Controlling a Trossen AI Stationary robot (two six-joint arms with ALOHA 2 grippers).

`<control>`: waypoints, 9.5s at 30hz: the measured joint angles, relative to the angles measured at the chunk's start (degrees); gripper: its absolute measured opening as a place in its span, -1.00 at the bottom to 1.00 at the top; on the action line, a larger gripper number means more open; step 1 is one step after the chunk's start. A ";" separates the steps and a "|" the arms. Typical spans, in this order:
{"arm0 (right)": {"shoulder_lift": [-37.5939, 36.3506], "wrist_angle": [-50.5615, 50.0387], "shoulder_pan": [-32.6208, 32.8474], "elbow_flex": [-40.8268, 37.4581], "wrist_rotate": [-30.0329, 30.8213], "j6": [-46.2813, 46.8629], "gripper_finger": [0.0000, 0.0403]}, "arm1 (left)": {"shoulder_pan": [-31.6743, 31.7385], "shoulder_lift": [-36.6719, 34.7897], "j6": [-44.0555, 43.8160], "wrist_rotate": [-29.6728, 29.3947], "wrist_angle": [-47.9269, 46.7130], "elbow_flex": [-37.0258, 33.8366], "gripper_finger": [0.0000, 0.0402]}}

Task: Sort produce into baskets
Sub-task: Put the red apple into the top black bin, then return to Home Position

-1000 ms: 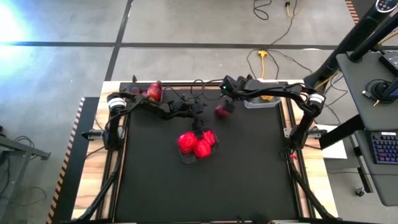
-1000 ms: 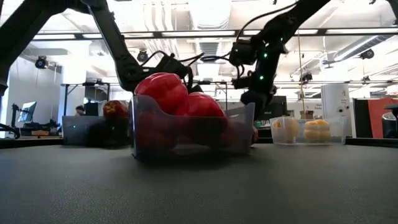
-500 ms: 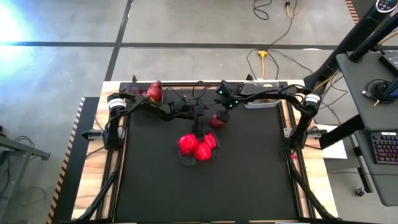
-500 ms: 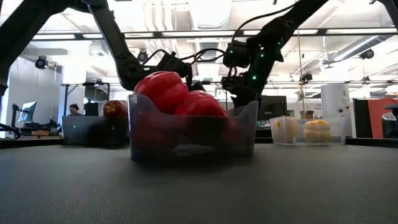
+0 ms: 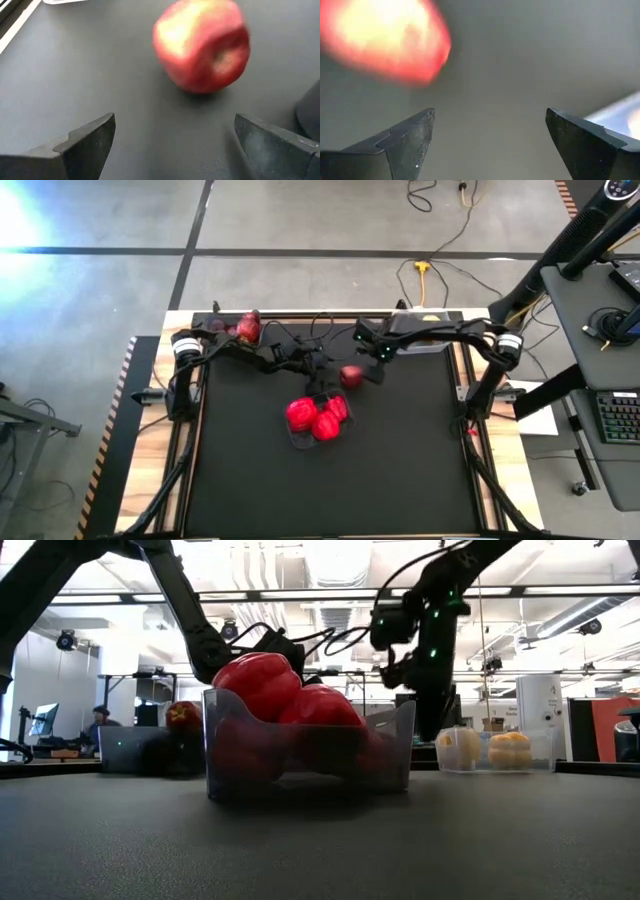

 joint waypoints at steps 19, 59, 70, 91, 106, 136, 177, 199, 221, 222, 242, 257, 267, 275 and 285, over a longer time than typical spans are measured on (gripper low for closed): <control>-1.28 3.88 2.84 0.45 3.05 -0.24 0.85 | -1.37 0.07 -1.07 1.11 0.90 0.07 0.94; -7.18 10.04 9.81 0.23 21.61 0.81 0.85 | -0.96 -23.52 -1.39 -26.12 -12.43 -6.04 0.31; -7.82 20.60 9.96 -5.68 21.18 -3.60 0.85 | 1.91 -57.26 -12.20 -67.93 -31.64 -20.77 0.31; -8.63 16.69 12.96 -6.37 20.72 0.85 0.85 | 20.88 -49.64 -36.11 -61.49 -55.91 -16.44 0.39; -8.65 15.45 13.63 -6.37 20.72 2.26 0.85 | 18.58 -49.97 -36.23 -61.71 -56.45 -17.53 0.69; -22.51 60.87 15.91 -28.00 3.10 1.25 -0.15 | -15.49 -83.38 -2.81 -22.03 -15.58 -33.57 0.70; -85.08 61.77 24.61 -64.40 -0.44 7.67 -0.95 | -15.19 -87.10 -17.66 -2.23 -10.84 -40.17 0.70; -94.02 52.46 24.60 -69.49 -7.04 10.52 -0.95 | -15.16 -114.91 -23.42 3.80 -10.00 -52.91 0.70; -82.82 52.93 24.47 -69.51 0.22 2.72 -0.95 | -15.19 -111.71 -26.86 6.24 -18.38 -53.29 0.70; -82.77 52.91 24.47 -69.51 0.22 2.96 -0.95 | -15.19 -111.46 -26.87 6.24 -18.40 -53.29 0.70; -82.79 52.95 24.47 -69.51 0.22 3.81 -0.95 | -15.19 -108.76 -26.88 6.20 -18.28 -53.22 0.70; -82.79 52.95 24.47 -69.51 0.22 3.81 -0.95 | -15.19 -108.76 -26.91 6.19 -18.29 -53.20 0.70; -82.79 52.95 24.47 -69.51 0.22 3.80 -0.95 | -15.17 -108.76 -26.89 6.18 -18.31 -53.20 0.70; -83.30 52.95 24.85 -69.51 0.22 3.80 -0.95 | -15.17 -108.76 -26.89 6.18 -18.32 -53.20 0.70; -84.71 52.78 24.87 -69.50 0.20 3.79 -0.95 | -15.16 -108.76 -26.91 6.18 -18.34 -53.20 0.70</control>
